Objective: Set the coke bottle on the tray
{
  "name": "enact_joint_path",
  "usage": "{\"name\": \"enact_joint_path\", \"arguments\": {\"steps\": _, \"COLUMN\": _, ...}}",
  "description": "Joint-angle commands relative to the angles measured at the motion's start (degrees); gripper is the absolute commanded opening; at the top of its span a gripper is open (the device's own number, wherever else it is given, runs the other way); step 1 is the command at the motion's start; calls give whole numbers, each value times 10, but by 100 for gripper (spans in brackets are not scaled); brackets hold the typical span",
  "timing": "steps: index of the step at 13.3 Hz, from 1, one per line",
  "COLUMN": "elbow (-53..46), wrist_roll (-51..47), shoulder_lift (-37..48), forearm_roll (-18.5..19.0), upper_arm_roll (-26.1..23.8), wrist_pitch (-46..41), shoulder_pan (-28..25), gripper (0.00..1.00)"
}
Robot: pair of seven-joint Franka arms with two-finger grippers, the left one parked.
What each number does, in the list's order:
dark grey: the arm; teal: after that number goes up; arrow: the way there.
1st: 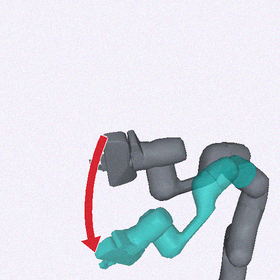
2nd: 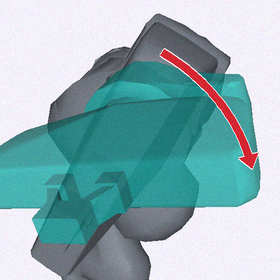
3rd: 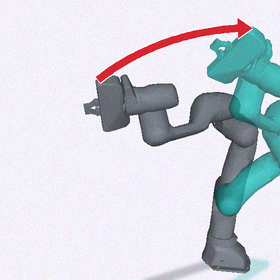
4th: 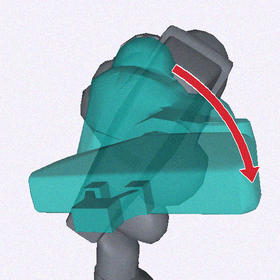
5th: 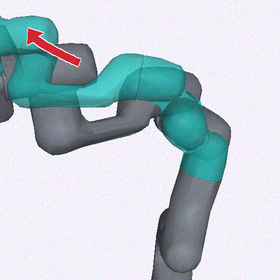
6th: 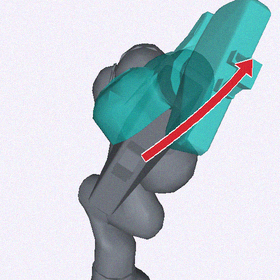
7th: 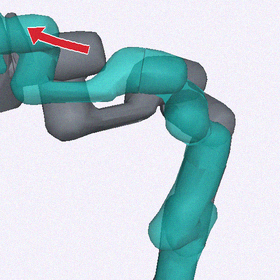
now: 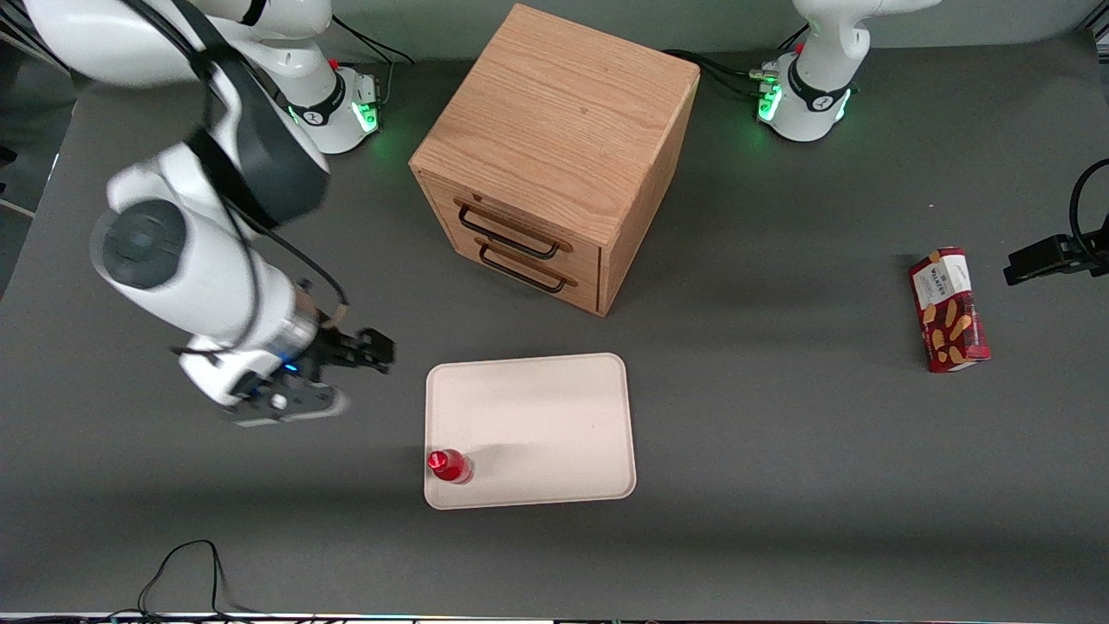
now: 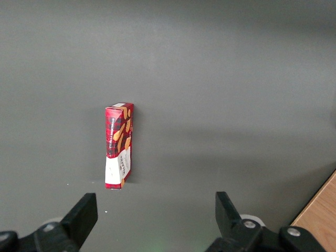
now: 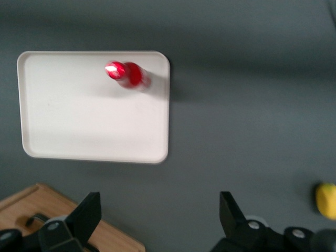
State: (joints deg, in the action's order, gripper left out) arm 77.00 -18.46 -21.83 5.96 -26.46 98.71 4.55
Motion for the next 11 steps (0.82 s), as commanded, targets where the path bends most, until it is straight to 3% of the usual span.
{"name": "enact_joint_path", "arguments": {"steps": 1, "elbow": 216, "wrist_roll": 55, "shoulder_lift": 222, "forearm_roll": -114, "upper_arm_roll": 114, "wrist_pitch": 15, "shoulder_pan": 4, "gripper": 100}}
{"name": "enact_joint_path", "arguments": {"steps": 3, "elbow": 302, "wrist_roll": 89, "shoulder_lift": 322, "forearm_roll": -117, "upper_arm_roll": 161, "wrist_pitch": -3, "shoulder_pan": 2, "gripper": 100}}
{"name": "enact_joint_path", "arguments": {"steps": 6, "elbow": 337, "wrist_roll": 115, "shoulder_lift": 411, "forearm_roll": -98, "upper_arm_roll": 189, "wrist_pitch": -62, "shoulder_pan": 2, "gripper": 100}}
{"name": "enact_joint_path", "arguments": {"steps": 8, "elbow": 325, "wrist_roll": 107, "shoulder_lift": 427, "forearm_roll": -73, "upper_arm_roll": 189, "wrist_pitch": -84, "shoulder_pan": 2, "gripper": 100}}
{"name": "enact_joint_path", "arguments": {"steps": 11, "elbow": 306, "wrist_roll": 106, "shoulder_lift": 415, "forearm_roll": -77, "upper_arm_roll": 190, "wrist_pitch": -91, "shoulder_pan": 4, "gripper": 100}}
